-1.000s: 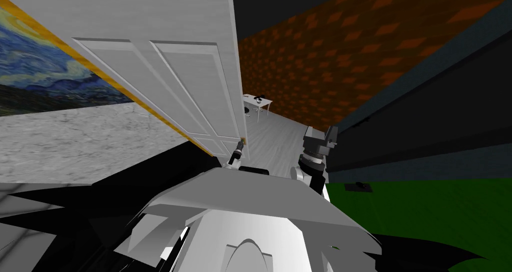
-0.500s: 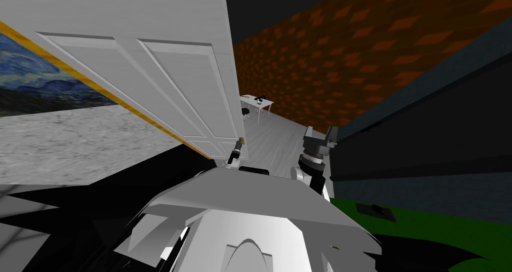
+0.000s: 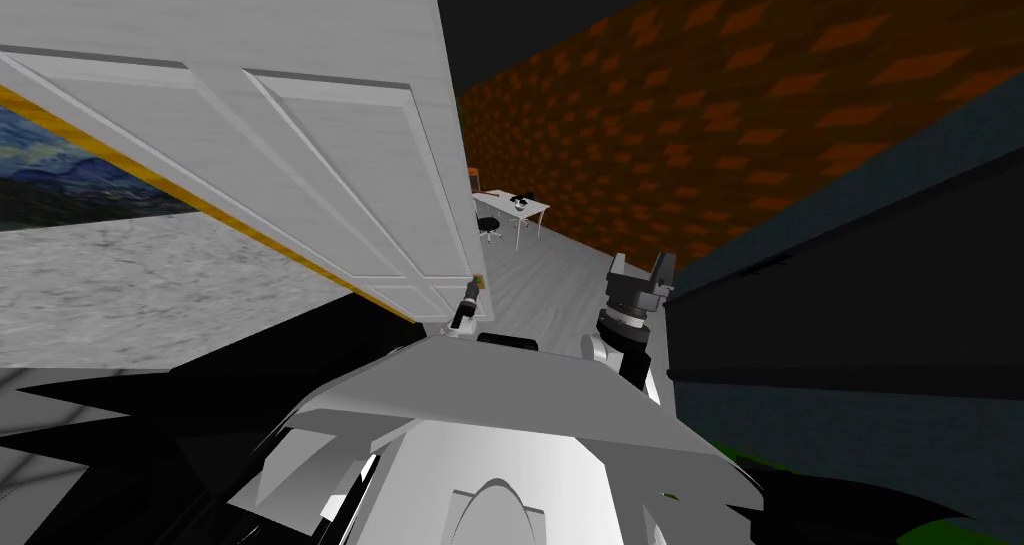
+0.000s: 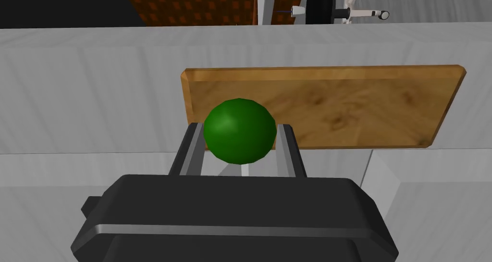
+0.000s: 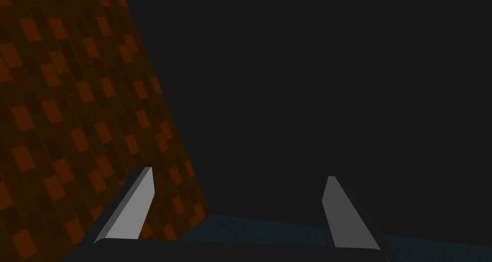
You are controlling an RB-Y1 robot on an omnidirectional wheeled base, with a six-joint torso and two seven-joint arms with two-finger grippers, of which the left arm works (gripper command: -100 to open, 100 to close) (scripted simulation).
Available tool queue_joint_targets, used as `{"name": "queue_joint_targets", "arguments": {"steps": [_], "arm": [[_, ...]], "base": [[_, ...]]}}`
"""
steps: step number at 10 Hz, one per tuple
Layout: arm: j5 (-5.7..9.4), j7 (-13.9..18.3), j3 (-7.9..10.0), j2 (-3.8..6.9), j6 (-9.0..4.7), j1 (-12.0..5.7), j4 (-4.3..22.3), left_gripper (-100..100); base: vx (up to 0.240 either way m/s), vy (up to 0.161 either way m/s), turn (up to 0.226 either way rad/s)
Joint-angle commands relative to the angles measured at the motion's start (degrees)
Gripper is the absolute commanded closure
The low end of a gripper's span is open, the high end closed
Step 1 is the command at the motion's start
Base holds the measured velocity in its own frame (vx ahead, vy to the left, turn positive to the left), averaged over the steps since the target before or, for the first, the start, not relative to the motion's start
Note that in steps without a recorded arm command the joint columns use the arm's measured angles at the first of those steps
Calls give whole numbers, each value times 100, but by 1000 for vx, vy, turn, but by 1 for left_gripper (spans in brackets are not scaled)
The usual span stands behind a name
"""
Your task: Push the door open
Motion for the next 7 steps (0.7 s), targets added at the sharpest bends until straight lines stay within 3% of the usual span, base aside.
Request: {"name": "queue_joint_targets", "arguments": {"steps": [1,7], "arm": [[63,-29,158,45,-80,-103,131,100],[218,-122,545,31,-95,-146,203,100]], "base": [[167,-63,77],[174,-77,60]]}}
